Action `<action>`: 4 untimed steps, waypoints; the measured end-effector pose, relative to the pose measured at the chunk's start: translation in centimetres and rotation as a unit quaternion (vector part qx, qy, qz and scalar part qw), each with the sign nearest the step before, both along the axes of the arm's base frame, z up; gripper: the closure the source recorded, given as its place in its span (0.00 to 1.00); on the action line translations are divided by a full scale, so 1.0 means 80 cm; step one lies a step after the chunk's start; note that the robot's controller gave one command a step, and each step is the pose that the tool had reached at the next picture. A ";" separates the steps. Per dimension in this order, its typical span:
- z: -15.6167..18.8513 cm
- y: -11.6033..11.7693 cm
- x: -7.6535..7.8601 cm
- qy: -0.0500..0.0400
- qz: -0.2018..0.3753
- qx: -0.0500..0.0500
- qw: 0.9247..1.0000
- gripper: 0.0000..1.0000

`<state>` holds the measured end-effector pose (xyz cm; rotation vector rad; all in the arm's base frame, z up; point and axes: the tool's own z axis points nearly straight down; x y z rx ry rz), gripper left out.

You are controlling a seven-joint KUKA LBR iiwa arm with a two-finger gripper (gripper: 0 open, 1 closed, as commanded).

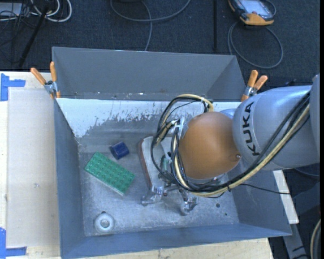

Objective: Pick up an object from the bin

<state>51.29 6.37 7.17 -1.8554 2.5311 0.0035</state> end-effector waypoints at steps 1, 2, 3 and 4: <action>0.110 -0.076 0.054 -0.004 -0.024 -0.002 1.000 0.00; 0.011 -0.001 0.121 0.005 -0.039 -0.003 0.999 0.00; 0.008 0.002 0.120 0.006 -0.039 -0.002 0.999 1.00; 0.161 0.036 0.081 -0.002 -0.017 0.000 1.000 1.00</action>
Offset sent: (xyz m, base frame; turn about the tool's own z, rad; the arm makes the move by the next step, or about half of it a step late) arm 0.0399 -0.0577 0.0837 0.0396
